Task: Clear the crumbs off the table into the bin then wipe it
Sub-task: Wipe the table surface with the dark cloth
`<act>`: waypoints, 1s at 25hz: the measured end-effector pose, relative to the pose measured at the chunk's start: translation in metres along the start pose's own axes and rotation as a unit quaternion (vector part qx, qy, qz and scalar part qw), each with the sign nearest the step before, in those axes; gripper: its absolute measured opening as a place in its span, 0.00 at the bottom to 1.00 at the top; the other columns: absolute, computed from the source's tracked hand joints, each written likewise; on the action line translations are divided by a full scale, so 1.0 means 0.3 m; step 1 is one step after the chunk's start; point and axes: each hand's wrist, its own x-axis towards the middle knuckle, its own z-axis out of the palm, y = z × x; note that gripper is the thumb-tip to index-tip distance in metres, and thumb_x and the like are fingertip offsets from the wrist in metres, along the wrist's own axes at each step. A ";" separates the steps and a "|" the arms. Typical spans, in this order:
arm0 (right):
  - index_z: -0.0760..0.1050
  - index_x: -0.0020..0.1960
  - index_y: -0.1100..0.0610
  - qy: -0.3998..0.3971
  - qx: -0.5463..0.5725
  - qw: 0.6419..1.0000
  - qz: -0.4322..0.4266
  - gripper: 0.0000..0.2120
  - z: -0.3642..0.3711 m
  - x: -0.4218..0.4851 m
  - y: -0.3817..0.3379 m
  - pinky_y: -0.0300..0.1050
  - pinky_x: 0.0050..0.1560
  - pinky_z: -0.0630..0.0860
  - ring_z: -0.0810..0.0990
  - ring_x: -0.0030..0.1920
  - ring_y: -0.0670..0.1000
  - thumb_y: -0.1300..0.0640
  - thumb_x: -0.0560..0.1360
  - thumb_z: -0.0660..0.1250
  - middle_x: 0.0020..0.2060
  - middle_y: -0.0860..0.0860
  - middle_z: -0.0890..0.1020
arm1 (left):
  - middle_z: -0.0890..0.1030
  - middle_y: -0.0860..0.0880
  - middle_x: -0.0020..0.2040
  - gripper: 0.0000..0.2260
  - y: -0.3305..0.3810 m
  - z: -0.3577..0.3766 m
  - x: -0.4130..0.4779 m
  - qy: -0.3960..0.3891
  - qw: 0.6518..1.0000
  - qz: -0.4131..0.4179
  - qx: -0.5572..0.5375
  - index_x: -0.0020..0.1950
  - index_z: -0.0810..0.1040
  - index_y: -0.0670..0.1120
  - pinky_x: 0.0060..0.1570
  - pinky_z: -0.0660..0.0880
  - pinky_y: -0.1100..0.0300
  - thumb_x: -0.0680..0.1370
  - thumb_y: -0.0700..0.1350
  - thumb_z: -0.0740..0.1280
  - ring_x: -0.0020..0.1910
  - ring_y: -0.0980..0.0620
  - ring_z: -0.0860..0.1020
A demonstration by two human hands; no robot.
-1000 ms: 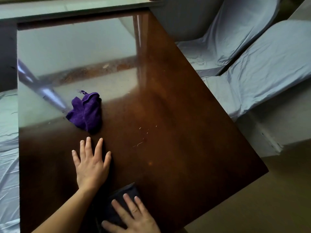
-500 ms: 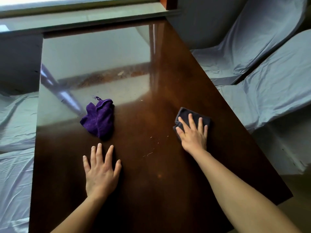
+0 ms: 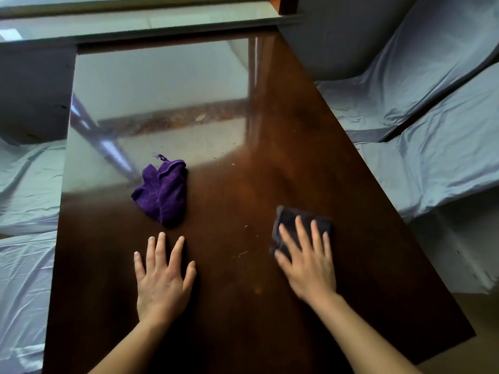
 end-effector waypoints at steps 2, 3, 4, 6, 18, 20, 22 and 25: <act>0.52 0.78 0.37 -0.014 0.033 0.995 0.096 0.28 -0.037 0.200 -0.054 0.65 0.77 0.45 0.47 0.80 0.61 0.34 0.79 0.48 0.81 0.49 0.52 | 0.58 0.42 0.78 0.29 0.000 0.000 0.002 0.000 1.000 0.001 0.004 0.76 0.60 0.54 0.74 0.46 0.39 0.76 0.63 0.50 0.78 0.45 0.49; 0.52 0.78 0.36 -0.021 0.043 0.992 0.114 0.28 -0.046 0.250 -0.089 0.65 0.77 0.43 0.45 0.80 0.61 0.34 0.79 0.48 0.81 0.48 0.50 | 0.58 0.42 0.78 0.29 -0.001 0.001 0.002 0.000 1.000 0.001 0.004 0.76 0.60 0.54 0.74 0.46 0.39 0.76 0.63 0.50 0.78 0.45 0.49; 0.52 0.78 0.36 -0.021 0.043 0.994 0.101 0.27 -0.046 0.257 -0.124 0.65 0.77 0.42 0.44 0.80 0.61 0.35 0.79 0.49 0.81 0.47 0.50 | 0.58 0.42 0.78 0.29 -0.002 0.002 0.002 -0.001 1.000 0.000 0.003 0.76 0.60 0.54 0.74 0.47 0.39 0.76 0.63 0.50 0.78 0.45 0.49; 0.54 0.78 0.37 -0.016 0.028 0.999 0.011 0.27 -0.022 0.155 -0.172 0.66 0.76 0.46 0.47 0.80 0.61 0.36 0.79 0.51 0.81 0.47 0.52 | 0.58 0.42 0.78 0.29 -0.004 0.000 0.001 0.000 1.000 0.001 0.001 0.75 0.60 0.54 0.74 0.47 0.39 0.76 0.63 0.50 0.78 0.45 0.49; 0.58 0.78 0.44 0.004 0.022 1.000 0.019 0.28 -0.033 0.139 -0.123 0.64 0.77 0.51 0.52 0.79 0.60 0.38 0.80 0.50 0.80 0.51 0.57 | 0.58 0.43 0.78 0.29 -0.009 0.013 0.003 -0.003 1.000 -0.001 0.015 0.75 0.59 0.55 0.74 0.48 0.39 0.76 0.63 0.50 0.78 0.45 0.49; 0.54 0.78 0.38 -0.024 0.061 0.995 0.073 0.26 -0.055 0.263 -0.161 0.64 0.77 0.44 0.45 0.80 0.60 0.36 0.81 0.48 0.81 0.48 0.52 | 0.58 0.43 0.78 0.29 -0.012 0.011 0.005 -0.003 1.000 0.000 0.015 0.75 0.59 0.55 0.74 0.48 0.39 0.76 0.63 0.51 0.78 0.45 0.49; 0.55 0.76 0.34 -0.040 0.073 0.996 0.034 0.25 -0.042 0.253 -0.226 0.65 0.76 0.43 0.44 0.80 0.61 0.35 0.80 0.50 0.81 0.47 0.51 | 0.59 0.42 0.78 0.28 -0.013 0.009 0.004 -0.004 1.000 0.000 0.016 0.75 0.59 0.55 0.74 0.47 0.39 0.76 0.63 0.51 0.78 0.45 0.49; 0.57 0.76 0.34 -0.032 0.027 0.985 -0.166 0.29 0.028 -0.005 -0.335 0.70 0.73 0.52 0.50 0.79 0.65 0.35 0.76 0.56 0.80 0.50 0.55 | 0.60 0.41 0.77 0.27 -0.010 0.000 0.004 -0.003 1.000 0.006 -0.001 0.75 0.62 0.54 0.73 0.49 0.38 0.77 0.60 0.51 0.78 0.44 0.51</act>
